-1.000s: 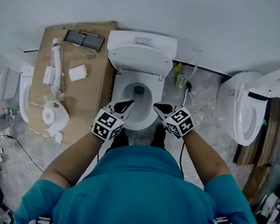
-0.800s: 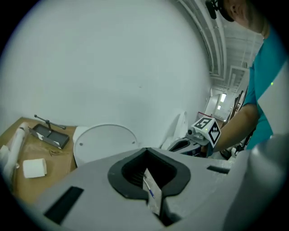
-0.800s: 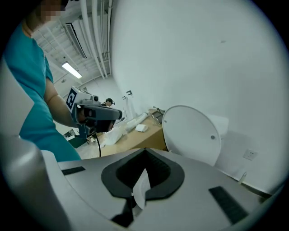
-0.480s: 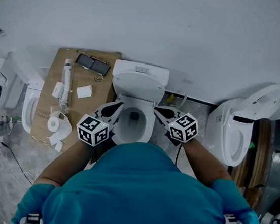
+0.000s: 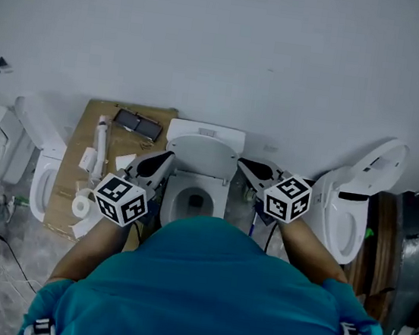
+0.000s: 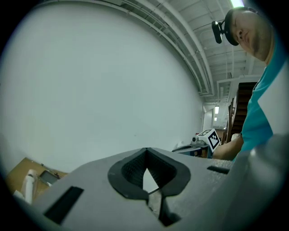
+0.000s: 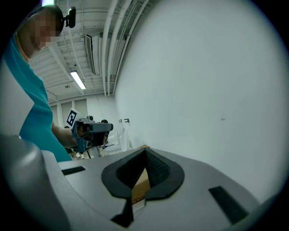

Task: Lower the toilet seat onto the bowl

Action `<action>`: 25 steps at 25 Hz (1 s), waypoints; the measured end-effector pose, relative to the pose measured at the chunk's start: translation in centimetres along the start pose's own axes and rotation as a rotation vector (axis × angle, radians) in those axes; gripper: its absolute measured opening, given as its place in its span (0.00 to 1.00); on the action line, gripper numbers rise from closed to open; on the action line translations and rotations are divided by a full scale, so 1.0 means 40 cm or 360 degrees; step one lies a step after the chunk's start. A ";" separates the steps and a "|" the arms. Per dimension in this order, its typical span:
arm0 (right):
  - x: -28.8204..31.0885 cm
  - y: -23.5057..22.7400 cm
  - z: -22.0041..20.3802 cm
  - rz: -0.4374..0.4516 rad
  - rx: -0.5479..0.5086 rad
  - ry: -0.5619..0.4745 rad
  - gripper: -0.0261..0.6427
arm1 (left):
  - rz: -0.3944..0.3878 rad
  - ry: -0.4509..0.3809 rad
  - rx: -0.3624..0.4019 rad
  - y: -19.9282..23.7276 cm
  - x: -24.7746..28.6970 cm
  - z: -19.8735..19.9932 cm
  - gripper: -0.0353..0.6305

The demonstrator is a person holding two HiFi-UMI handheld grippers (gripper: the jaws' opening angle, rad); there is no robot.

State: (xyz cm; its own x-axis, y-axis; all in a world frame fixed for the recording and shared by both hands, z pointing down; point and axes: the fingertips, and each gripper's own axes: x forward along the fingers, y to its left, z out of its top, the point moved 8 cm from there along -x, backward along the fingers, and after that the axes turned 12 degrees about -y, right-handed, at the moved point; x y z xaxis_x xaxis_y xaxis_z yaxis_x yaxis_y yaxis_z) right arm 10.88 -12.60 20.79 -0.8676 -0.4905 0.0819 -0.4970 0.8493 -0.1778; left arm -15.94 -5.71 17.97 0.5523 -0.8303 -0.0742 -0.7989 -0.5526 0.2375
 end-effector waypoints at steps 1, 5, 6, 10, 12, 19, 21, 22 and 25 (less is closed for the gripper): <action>0.001 0.005 0.025 -0.0004 -0.0010 -0.0028 0.04 | -0.0014 -0.0021 0.0008 -0.001 0.002 0.020 0.06; 0.001 0.030 0.122 -0.0012 -0.0060 -0.0134 0.04 | -0.0074 -0.0078 0.0070 -0.013 0.009 0.097 0.06; 0.001 0.037 0.147 -0.0010 -0.0073 -0.0157 0.04 | -0.0087 -0.0092 0.0074 -0.015 0.011 0.115 0.06; -0.001 0.059 0.244 0.0007 -0.0111 -0.0256 0.04 | -0.0140 -0.0150 0.0071 -0.020 0.027 0.187 0.06; -0.005 0.066 0.288 0.0007 -0.0119 -0.0301 0.04 | -0.0179 -0.0185 0.0081 -0.027 0.037 0.227 0.06; -0.028 0.078 0.404 -0.0029 -0.0145 -0.0385 0.04 | -0.0241 -0.0256 0.0113 -0.054 0.068 0.335 0.06; -0.035 0.077 0.430 -0.0042 -0.0148 -0.0402 0.04 | -0.0226 -0.0250 0.0108 -0.055 0.075 0.352 0.06; -0.038 0.079 0.439 -0.0048 -0.0148 -0.0411 0.04 | -0.0222 -0.0246 0.0098 -0.055 0.075 0.357 0.06; -0.043 0.081 0.452 -0.0059 -0.0130 -0.0439 0.04 | -0.0220 -0.0242 0.0084 -0.051 0.073 0.360 0.06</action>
State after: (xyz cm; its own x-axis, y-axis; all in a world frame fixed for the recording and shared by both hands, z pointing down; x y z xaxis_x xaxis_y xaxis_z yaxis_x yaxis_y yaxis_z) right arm 11.10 -12.54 2.33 -0.8167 -0.5466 -0.1851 -0.5378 0.8372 -0.0993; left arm -16.12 -8.04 3.30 0.6185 -0.7454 -0.2487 -0.7316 -0.6617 0.1640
